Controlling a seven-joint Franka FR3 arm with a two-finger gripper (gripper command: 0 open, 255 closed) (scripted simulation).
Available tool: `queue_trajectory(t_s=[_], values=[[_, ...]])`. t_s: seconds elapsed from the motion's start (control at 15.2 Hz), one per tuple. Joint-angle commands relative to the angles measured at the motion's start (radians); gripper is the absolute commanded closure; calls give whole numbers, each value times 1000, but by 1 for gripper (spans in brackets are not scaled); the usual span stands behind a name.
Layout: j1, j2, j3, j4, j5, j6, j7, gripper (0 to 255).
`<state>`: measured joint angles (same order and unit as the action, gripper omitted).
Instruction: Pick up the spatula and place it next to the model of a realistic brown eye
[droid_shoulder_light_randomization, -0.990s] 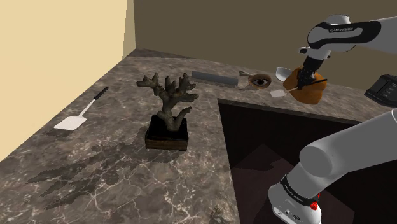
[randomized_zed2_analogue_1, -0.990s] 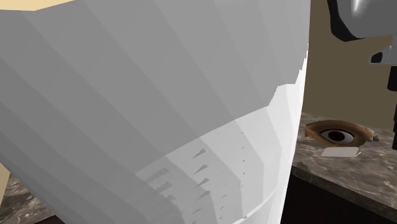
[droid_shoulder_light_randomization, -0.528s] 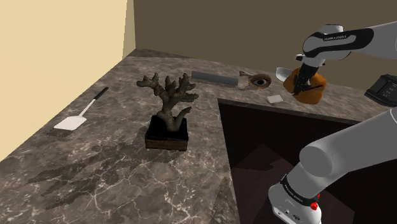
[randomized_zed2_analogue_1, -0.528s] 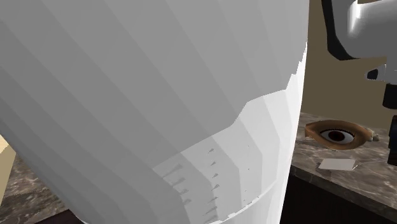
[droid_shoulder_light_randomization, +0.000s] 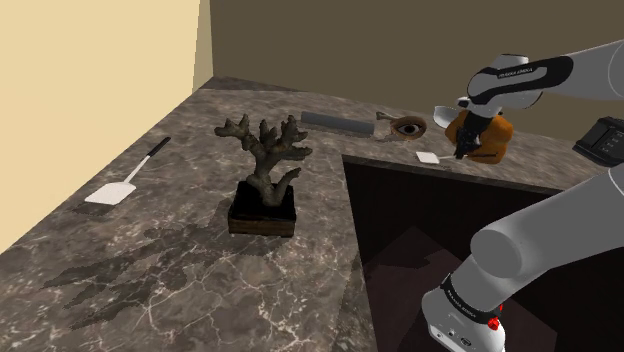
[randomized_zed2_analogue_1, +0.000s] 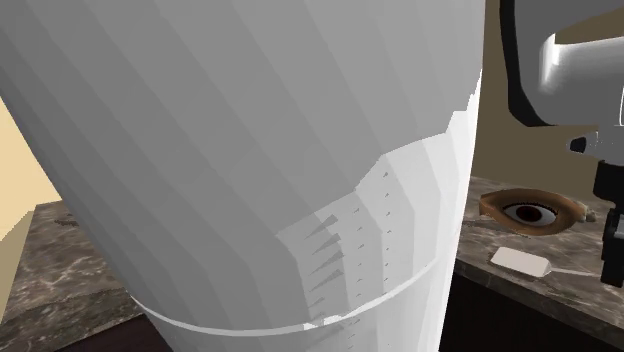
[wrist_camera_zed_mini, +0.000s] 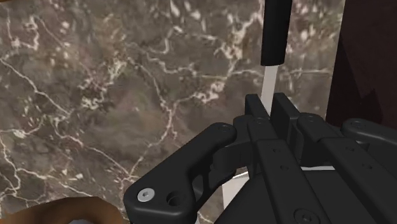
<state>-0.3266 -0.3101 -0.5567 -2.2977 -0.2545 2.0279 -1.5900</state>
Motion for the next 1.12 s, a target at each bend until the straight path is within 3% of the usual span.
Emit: queue_trajectory(t_s=[0.0, 0.53, 0.59, 0.92, 1.06], values=[[-1, 9, -5, -29, -1, 37, 2, 255], [-1, 9, -5, -29, -1, 37, 2, 255], [-1, 9, -5, -29, -1, 37, 2, 0], [-1, 9, -5, -29, -1, 37, 2, 0], [1, -16, 11, 18, -2, -34, 6, 0]])
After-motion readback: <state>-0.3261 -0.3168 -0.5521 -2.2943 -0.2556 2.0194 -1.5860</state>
